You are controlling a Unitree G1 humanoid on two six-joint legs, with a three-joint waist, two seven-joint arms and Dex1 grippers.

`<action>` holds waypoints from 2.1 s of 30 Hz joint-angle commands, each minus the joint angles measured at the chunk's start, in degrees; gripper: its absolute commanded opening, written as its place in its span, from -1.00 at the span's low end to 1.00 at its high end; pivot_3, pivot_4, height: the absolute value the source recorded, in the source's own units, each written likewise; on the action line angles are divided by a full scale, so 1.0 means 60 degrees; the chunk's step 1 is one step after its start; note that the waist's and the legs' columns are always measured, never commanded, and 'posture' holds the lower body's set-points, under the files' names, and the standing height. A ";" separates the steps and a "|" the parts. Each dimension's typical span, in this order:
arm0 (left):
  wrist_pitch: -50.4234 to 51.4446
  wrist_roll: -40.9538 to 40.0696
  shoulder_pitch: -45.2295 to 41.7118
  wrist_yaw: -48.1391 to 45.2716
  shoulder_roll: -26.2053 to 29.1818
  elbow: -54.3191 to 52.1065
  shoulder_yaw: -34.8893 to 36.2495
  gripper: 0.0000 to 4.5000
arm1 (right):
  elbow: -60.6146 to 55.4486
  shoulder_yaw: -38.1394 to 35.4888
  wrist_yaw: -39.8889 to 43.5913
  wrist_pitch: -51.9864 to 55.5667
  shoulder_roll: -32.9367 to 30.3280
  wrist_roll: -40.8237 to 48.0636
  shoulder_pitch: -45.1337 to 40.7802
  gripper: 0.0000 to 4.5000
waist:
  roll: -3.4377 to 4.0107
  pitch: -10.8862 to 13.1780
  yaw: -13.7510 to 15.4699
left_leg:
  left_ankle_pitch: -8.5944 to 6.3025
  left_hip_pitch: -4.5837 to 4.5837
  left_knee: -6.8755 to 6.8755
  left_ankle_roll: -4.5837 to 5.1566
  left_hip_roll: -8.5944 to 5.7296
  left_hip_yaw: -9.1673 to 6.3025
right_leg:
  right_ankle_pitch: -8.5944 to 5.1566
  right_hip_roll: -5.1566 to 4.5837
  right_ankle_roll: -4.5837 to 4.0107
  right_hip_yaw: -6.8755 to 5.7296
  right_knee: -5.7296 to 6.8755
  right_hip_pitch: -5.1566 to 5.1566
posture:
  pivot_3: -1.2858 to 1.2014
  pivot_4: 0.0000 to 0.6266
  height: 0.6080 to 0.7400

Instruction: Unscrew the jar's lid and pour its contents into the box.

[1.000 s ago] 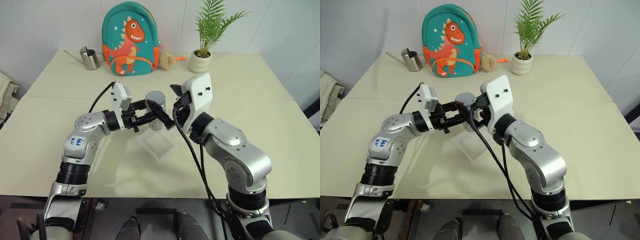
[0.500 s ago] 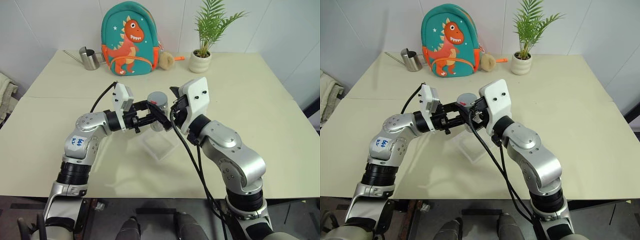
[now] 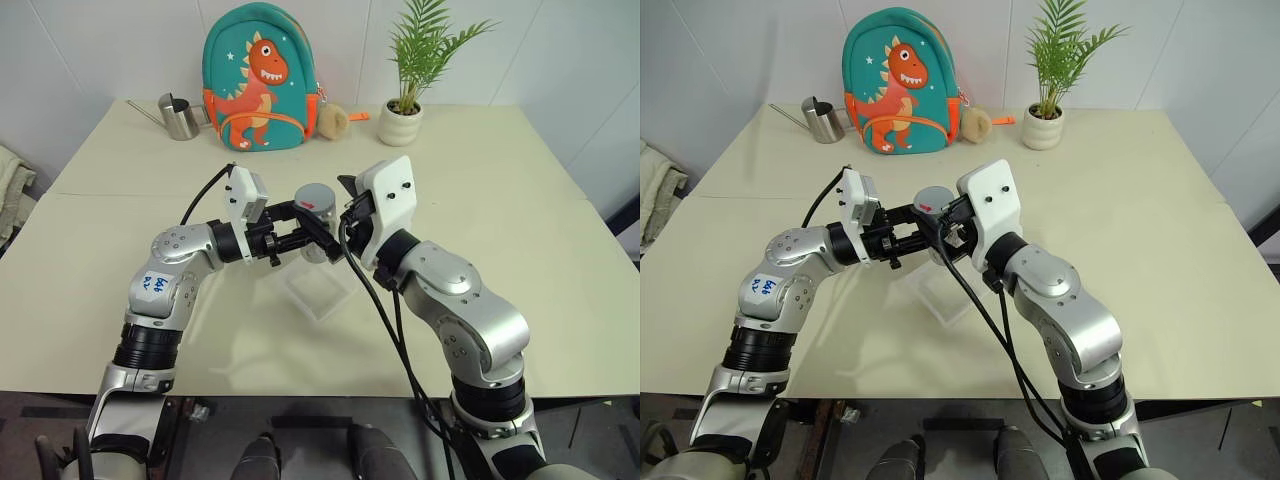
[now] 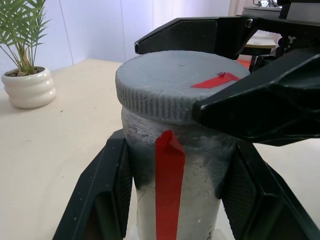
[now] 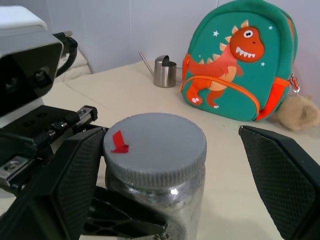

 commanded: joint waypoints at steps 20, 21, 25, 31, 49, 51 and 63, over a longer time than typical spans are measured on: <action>0.0152 -0.0399 -0.0274 -0.0450 0.0129 -0.0545 0.0133 -0.11 | -0.0437 -0.0004 0.0886 0.0274 -0.0178 0.0658 -0.0423 0.14 | 0.0000 0.0000 0.0002 | 0.0000 -0.0001 -0.0005 0.0000 0.0000 0.0000 | 0.0000 -0.0001 0.0000 -0.0001 -0.0008 0.0000 | 0.03 -0.52 1.00; 0.0250 -0.0496 -0.0284 -0.0578 0.0179 -0.0556 0.0155 -0.11 | -0.0476 -0.0118 0.1095 0.0318 -0.0241 0.0875 -0.0501 0.14 | 0.0000 0.0000 -0.0001 | 0.0000 -0.0001 -0.0005 0.0000 0.0000 0.0000 | 0.0000 0.0000 0.0000 -0.0001 -0.0009 0.0000 | 0.03 -0.52 1.00; 0.0372 -0.0726 -0.0421 -0.1230 0.0407 -0.0387 0.0183 -0.11 | -0.0620 -0.0615 0.2031 0.0642 -0.0610 0.1952 -0.0850 0.14 | 0.0000 0.0000 0.0001 | 0.0000 -0.0001 -0.0007 0.0000 0.0001 -0.0001 | -0.0001 0.0000 0.0000 -0.0003 -0.0009 0.0000 | 0.03 -0.52 1.00; 0.0357 -0.0957 -0.0766 -0.2508 0.0700 0.0190 0.0199 -0.11 | -0.0578 -0.1122 0.3752 0.0868 -0.1555 0.3587 -0.1350 0.14 | 0.0001 0.0001 0.0001 | -0.0001 -0.0003 -0.0014 0.0001 0.0000 0.0000 | -0.0002 -0.0001 0.0001 -0.0006 -0.0023 0.0002 | 0.03 -0.52 1.00; 0.0392 -0.1110 -0.1234 -0.4301 0.1158 0.0582 0.0043 -0.11 | -0.0213 -0.0940 0.5524 0.0331 -0.2456 0.4398 -0.1482 0.14 | 0.0001 0.0001 0.0005 | -0.0002 -0.0004 -0.0024 0.0003 0.0004 0.0001 | -0.0009 -0.0001 0.0001 -0.0008 -0.0029 0.0000 | 0.03 -0.52 1.00; 0.0381 -0.1066 -0.1247 -0.4318 0.1229 0.0553 0.0021 -0.11 | -0.0184 -0.0925 0.5463 0.0277 -0.2435 0.4380 -0.1472 0.14 | 0.0001 0.0001 0.0001 | -0.0002 -0.0003 -0.0024 0.0003 0.0004 0.0000 | -0.0009 -0.0001 0.0001 -0.0008 -0.0028 0.0000 | 0.03 -0.52 1.00; 0.0324 -0.0996 -0.1295 -0.4437 0.1487 0.0356 -0.0036 -0.11 | 0.0243 -0.0758 0.5197 -0.0288 -0.2437 0.3836 -0.1717 0.99 | 0.0001 0.0001 -0.0002 | -0.0002 -0.0003 -0.0024 0.0003 0.0005 0.0001 | -0.0010 0.0000 0.0000 -0.0008 -0.0027 -0.0001 | 0.03 -0.52 1.00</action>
